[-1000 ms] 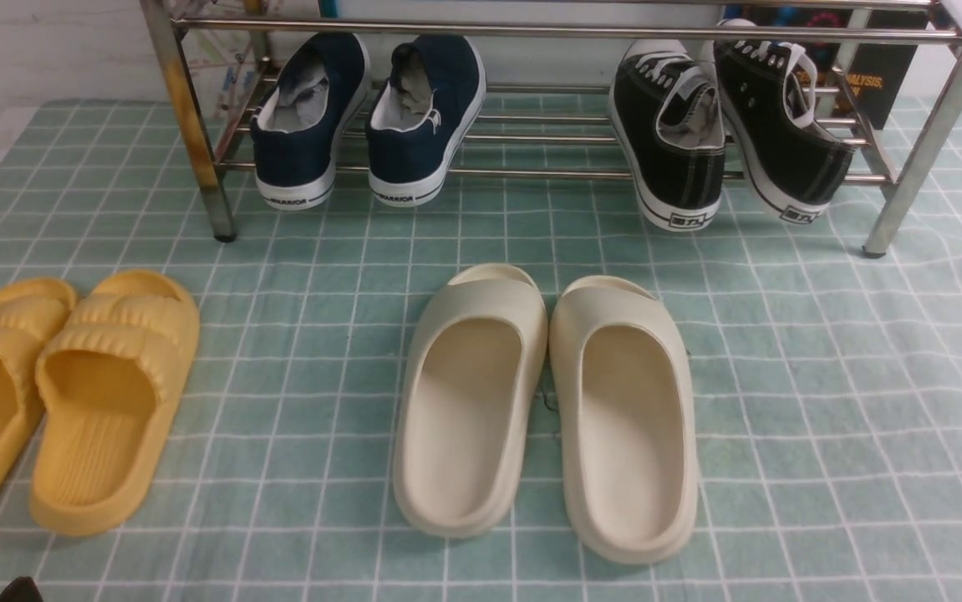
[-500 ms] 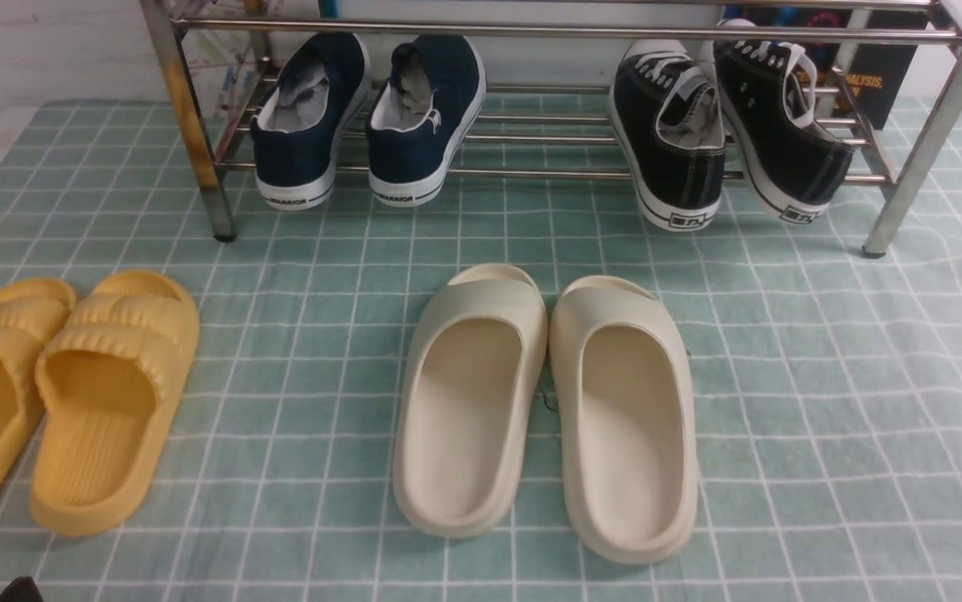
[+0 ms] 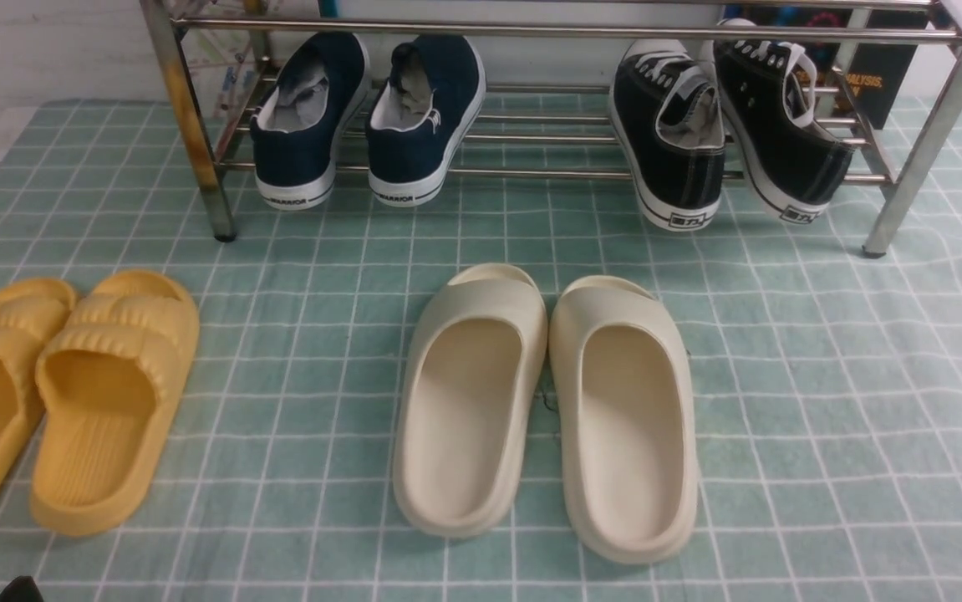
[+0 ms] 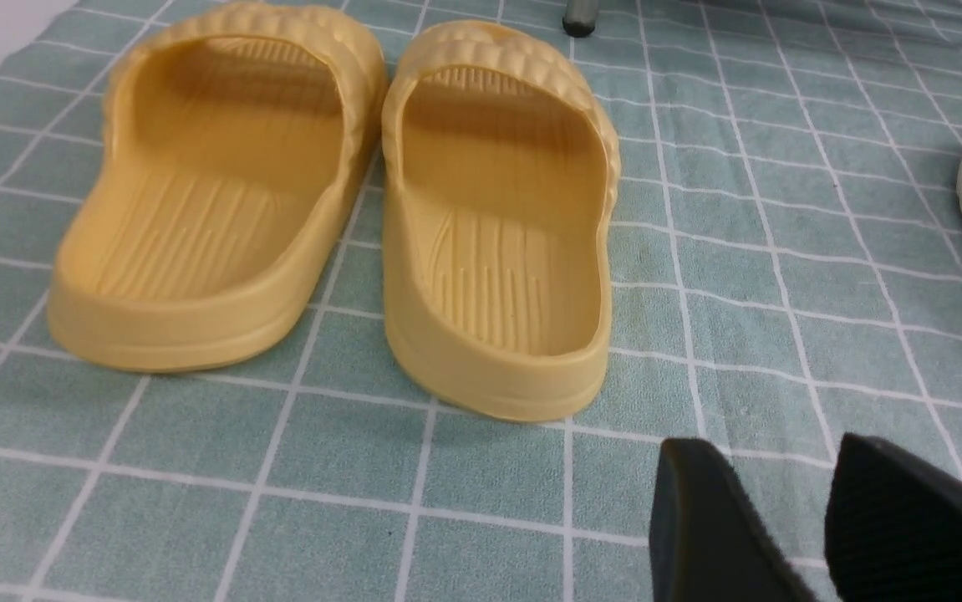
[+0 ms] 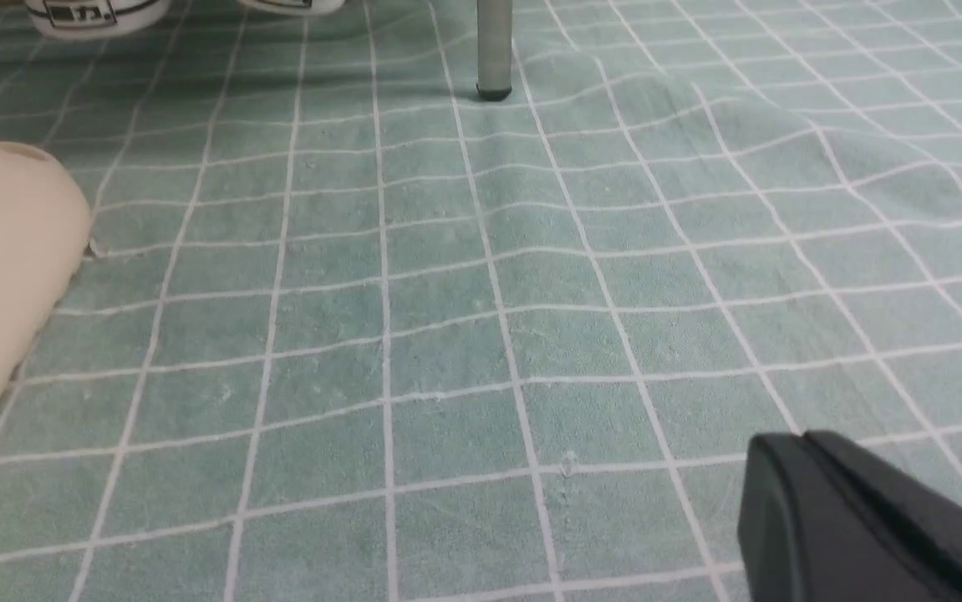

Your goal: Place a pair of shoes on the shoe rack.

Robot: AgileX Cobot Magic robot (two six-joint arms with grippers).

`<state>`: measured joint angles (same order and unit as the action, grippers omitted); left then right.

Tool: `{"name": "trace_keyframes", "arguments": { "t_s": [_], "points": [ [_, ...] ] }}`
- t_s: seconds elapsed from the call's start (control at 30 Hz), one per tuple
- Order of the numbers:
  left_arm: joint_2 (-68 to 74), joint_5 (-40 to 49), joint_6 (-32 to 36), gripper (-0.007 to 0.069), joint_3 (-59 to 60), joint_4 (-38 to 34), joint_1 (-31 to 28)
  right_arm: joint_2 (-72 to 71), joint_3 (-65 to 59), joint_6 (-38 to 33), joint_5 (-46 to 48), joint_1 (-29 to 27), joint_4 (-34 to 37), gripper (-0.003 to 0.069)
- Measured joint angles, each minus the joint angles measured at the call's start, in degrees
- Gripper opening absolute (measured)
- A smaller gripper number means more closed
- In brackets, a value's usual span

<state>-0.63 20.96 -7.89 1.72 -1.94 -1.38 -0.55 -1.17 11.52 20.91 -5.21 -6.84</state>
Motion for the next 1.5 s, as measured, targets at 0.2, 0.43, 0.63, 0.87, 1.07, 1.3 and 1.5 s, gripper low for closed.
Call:
{"name": "trace_keyframes", "arguments": {
  "t_s": [0.2,0.43,0.63,0.87,1.07,1.3,1.5],
  "points": [
    [0.0,0.0,0.0,0.0239,0.0,0.0,0.0,0.0,0.1,0.0,0.6,0.0,0.1,-0.0005],
    [0.0,0.0,0.0,0.0239,0.0,0.0,0.0,0.0,0.2,0.0,0.9,0.0,0.1,0.0000],
    [0.0,0.0,0.0,0.0239,0.0,0.0,0.0,0.0,0.2,0.0,0.9,0.0,0.1,0.0004],
    [0.0,0.0,0.0,0.0239,0.0,0.0,0.0,0.0,0.2,0.0,0.9,0.0,0.1,0.0008],
    [0.0,0.0,0.0,0.0239,0.0,0.0,0.0,0.0,0.2,0.0,0.9,0.0,0.1,0.0012],
    [0.0,0.0,0.0,0.0239,0.0,0.0,0.0,0.0,0.2,0.0,0.9,0.0,0.1,0.0015],
    [0.0,0.0,0.0,0.0239,0.0,0.0,0.0,0.0,0.2,0.0,0.9,0.0,0.1,0.0020]
  ]
}}
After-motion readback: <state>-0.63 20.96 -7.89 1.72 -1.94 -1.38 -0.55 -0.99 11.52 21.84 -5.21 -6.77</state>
